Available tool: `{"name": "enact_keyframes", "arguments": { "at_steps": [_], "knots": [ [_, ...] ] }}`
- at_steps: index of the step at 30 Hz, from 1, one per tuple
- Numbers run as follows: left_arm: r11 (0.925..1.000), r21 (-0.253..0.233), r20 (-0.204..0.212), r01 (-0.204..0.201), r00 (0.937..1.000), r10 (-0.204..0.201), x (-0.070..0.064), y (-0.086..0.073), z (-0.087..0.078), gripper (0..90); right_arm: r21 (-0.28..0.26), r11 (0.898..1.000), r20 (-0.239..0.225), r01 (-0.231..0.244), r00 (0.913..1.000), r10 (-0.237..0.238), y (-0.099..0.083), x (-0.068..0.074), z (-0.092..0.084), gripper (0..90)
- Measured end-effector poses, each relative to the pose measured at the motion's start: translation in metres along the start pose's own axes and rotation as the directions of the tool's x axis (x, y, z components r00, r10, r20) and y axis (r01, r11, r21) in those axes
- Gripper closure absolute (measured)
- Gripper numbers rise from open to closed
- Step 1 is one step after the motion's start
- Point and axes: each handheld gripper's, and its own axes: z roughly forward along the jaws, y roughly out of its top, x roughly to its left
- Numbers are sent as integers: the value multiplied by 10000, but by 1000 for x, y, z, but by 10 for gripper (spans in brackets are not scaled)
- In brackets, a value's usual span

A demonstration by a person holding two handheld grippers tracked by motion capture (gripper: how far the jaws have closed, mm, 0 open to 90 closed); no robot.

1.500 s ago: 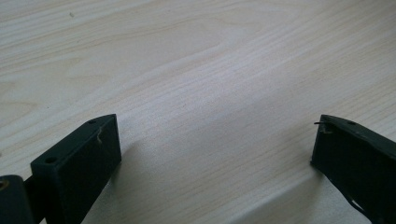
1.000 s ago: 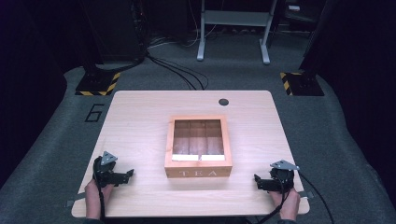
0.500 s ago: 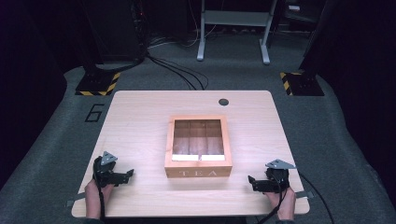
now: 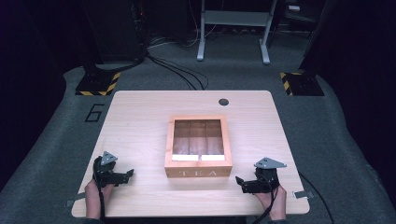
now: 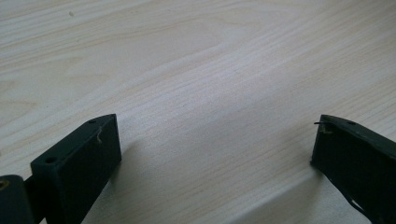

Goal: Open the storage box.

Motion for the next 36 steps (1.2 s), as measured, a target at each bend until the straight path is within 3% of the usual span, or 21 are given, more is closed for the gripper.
{"name": "enact_keyframes", "arguments": {
  "at_steps": [4,14,17,18,24,31,36],
  "knots": [
    [10000,-4,3,0,10000,0,0,0,0,11,-33,9999,-369,127,9992,-128,6,9,4,0],
    [10000,-2,3,0,10000,0,0,0,0,11,-209,9989,-554,431,9975,-442,14,23,14,45],
    [10000,-2,2,-3,10000,3,0,0,0,11,-380,9984,-606,414,9972,-437,15,25,16,155],
    [10000,-3,2,-5,10000,5,0,0,0,11,-428,9983,-546,393,9976,-416,16,27,17,244],
    [10000,-2,4,-2,10000,2,0,0,0,11,-635,9962,-520,593,9967,-627,18,31,17,423],
    [10000,-2,3,-2,10000,2,0,0,0,11,-587,9958,-532,707,9958,-739,20,34,18,572],
    [10000,-3,3,-3,10000,3,0,0,0,11,-652,9953,-534,711,9958,-746,20,33,16,609]
  ]
}}
